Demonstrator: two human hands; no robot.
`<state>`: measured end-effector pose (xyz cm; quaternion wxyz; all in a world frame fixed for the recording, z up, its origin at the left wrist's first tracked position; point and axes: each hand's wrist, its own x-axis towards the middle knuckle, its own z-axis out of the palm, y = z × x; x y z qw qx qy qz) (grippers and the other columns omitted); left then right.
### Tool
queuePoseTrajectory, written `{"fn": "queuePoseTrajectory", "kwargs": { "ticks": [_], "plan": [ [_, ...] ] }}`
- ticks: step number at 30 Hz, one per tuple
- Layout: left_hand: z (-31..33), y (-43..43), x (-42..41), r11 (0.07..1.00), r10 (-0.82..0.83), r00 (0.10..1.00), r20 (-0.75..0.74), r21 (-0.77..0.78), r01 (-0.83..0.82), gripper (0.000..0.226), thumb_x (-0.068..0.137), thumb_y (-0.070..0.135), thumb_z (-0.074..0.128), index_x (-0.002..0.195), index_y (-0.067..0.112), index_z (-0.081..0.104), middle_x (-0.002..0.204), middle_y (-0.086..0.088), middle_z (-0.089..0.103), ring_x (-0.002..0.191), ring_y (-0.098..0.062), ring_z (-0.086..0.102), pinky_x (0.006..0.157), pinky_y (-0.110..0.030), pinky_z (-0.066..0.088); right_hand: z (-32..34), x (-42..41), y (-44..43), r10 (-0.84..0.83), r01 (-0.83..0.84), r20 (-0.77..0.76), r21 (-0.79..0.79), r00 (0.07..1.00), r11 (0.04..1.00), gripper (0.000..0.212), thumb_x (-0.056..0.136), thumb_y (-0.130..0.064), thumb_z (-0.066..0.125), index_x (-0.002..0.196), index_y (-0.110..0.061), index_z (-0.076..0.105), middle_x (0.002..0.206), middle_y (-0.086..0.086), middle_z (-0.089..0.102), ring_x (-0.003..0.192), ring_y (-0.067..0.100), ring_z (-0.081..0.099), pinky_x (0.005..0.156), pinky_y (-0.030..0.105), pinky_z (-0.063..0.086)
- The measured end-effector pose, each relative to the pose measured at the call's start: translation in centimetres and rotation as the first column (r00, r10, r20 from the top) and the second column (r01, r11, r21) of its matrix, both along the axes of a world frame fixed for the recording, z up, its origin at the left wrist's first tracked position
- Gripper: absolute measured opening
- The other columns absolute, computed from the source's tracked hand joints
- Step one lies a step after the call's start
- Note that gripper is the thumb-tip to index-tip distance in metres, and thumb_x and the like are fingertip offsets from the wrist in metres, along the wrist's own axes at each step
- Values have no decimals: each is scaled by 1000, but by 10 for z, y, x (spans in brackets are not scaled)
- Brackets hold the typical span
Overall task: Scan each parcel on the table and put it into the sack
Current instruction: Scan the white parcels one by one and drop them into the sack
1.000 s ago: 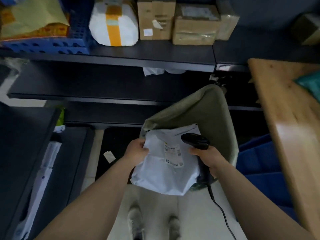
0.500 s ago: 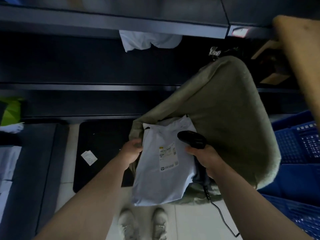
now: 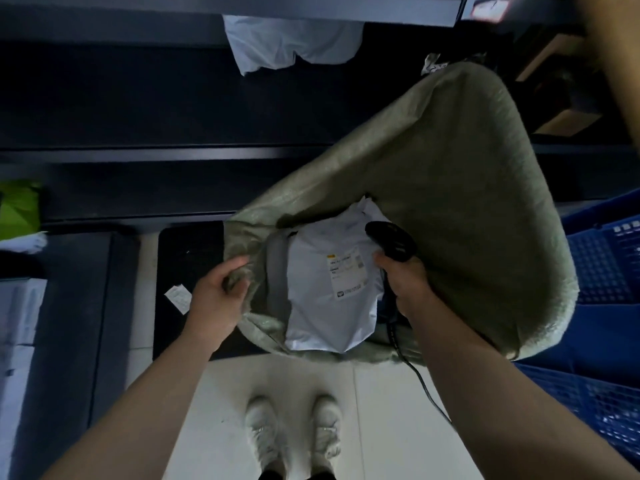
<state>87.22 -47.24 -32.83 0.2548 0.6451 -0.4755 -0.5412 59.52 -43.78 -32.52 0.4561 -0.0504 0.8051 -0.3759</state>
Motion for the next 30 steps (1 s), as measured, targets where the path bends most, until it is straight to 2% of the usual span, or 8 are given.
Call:
{"fn": "queuePoseTrajectory", "kwargs": {
  "ticks": [6, 12, 16, 20, 23, 25, 27, 30],
  "plan": [
    [8, 21, 7, 995, -97, 989, 111, 31, 94, 37, 91, 2, 60, 125, 16, 61, 120, -3, 63, 109, -16, 61, 101, -32, 46, -14, 10, 9, 331, -335, 50, 162, 942, 928, 60, 82, -21, 76, 133, 0, 52, 132, 14, 57, 118, 31, 56, 94, 36, 48],
    [28, 28, -5, 927, -356, 859, 370, 21, 375, 49, 95, 4, 51, 141, 20, 47, 140, -6, 50, 126, -18, 50, 106, -28, 38, 28, 20, 26, 414, -401, -99, 129, 905, 907, 13, 84, -14, 72, 88, -6, 62, 86, 6, 61, 78, 22, 61, 65, 30, 47],
    [68, 45, -10, 859, -463, 722, 514, 57, 509, 45, 96, 16, 50, 140, 24, 47, 137, -7, 51, 119, -25, 54, 99, -35, 45, 90, 21, 62, 436, -421, -161, 121, 885, 899, 23, 84, -15, 70, 96, 3, 65, 93, 21, 68, 87, 37, 67, 79, 47, 56],
    [129, 66, -26, 735, -499, 559, 662, -19, 678, 35, 98, 23, 47, 132, 17, 56, 128, -7, 58, 110, -24, 58, 90, -36, 49, 158, 20, 122, 395, -389, -169, 68, 903, 919, 18, 80, -13, 68, 91, 2, 67, 78, 21, 68, 71, 34, 66, 65, 40, 52],
    [187, 93, -43, 601, -458, 479, 749, -136, 788, 28, 97, 23, 46, 117, 13, 63, 114, -5, 63, 98, -22, 59, 80, -39, 52, 209, 17, 175, 355, -358, -245, 33, 902, 933, 9, 77, -16, 69, 80, -9, 65, 79, 17, 70, 76, 35, 69, 61, 37, 50],
    [224, 116, -56, 502, -430, 438, 789, -195, 843, 29, 98, 24, 45, 114, 11, 64, 113, -5, 63, 97, -22, 59, 80, -39, 51, 239, 15, 214, 319, -325, -275, 25, 907, 946, 17, 77, -18, 70, 84, -3, 66, 82, 19, 71, 75, 34, 70, 59, 36, 49],
    [258, 142, -72, 395, -420, 385, 822, -216, 893, 31, 99, 26, 42, 117, 13, 64, 115, -4, 62, 100, -22, 58, 81, -38, 49, 265, 11, 255, 276, -290, -307, 0, 911, 957, 23, 77, -19, 70, 85, 3, 66, 75, 18, 70, 64, 28, 68, 56, 35, 47],
    [302, 187, -101, 241, -409, 330, 851, -248, 938, 30, 99, 27, 42, 117, 15, 64, 113, -5, 62, 100, -25, 57, 80, -38, 47, 299, 4, 318, 232, -252, -345, -15, 910, 968, 16, 76, -21, 70, 74, -8, 61, 60, 7, 61, 49, 16, 58, 49, 28, 43]
  ]
}}
